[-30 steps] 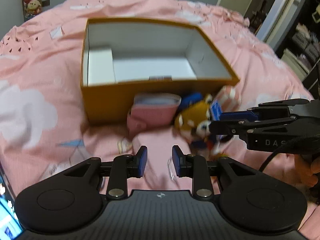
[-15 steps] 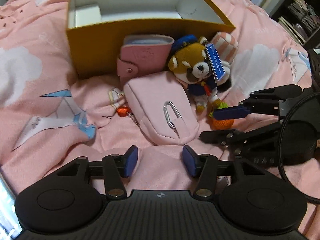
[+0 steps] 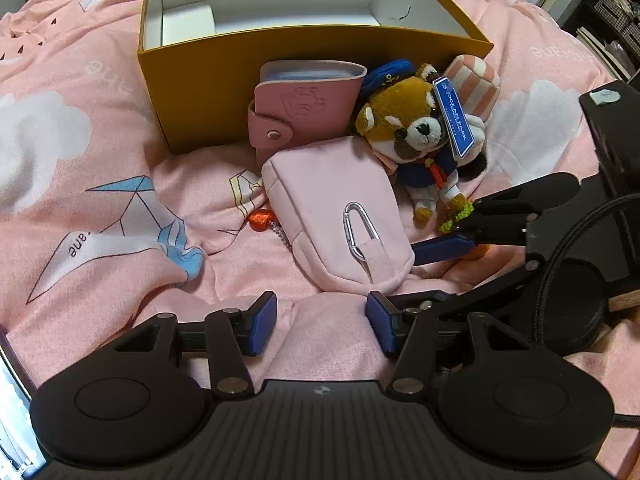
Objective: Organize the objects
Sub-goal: 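Open both grippers and withdraw them back to the item pile, then grasp the pink pouch with the right gripper while the left gripper grasps the pink wallet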
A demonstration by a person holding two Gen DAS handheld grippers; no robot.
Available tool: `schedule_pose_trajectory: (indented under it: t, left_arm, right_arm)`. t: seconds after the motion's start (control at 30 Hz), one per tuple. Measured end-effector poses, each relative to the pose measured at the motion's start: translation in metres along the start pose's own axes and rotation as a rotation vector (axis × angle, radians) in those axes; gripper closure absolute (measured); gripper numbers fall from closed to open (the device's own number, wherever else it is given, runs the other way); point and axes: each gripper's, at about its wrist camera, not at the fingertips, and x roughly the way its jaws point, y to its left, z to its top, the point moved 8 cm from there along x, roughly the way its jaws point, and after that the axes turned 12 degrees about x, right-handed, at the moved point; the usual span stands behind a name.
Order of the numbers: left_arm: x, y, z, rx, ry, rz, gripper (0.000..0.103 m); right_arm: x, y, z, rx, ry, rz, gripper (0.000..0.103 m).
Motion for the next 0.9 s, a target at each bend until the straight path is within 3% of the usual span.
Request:
schedule_pose_trajectory:
  t: [0.13, 0.27, 0.6, 0.67, 0.73, 0.9]
  left_arm:
    - [-0.002, 0.003, 0.000, -0.017, -0.012, 0.001, 0.043]
    - [-0.007, 0.002, 0.001, -0.015, -0.033, 0.001, 0.042]
    - [-0.025, -0.003, 0.005, 0.039, -0.114, -0.004, 0.042]
    - [-0.028, -0.005, 0.009, 0.051, -0.145, 0.006, 0.042]
    - [-0.031, -0.006, 0.015, 0.054, -0.183, 0.017, 0.042]
    - [-0.024, -0.003, 0.038, 0.048, -0.240, 0.008, 0.036]
  right_arm:
    - [0.006, -0.002, 0.002, 0.024, -0.009, 0.024, 0.057]
    - [-0.002, 0.003, 0.001, 0.004, -0.048, 0.018, 0.072]
    - [-0.055, 0.017, 0.022, -0.017, -0.264, 0.052, 0.093]
    - [-0.067, 0.020, 0.029, -0.026, -0.320, 0.035, 0.103]
    - [-0.076, 0.021, 0.038, -0.017, -0.362, 0.036, 0.103]
    - [-0.069, 0.010, 0.054, 0.015, -0.370, -0.016, 0.103]
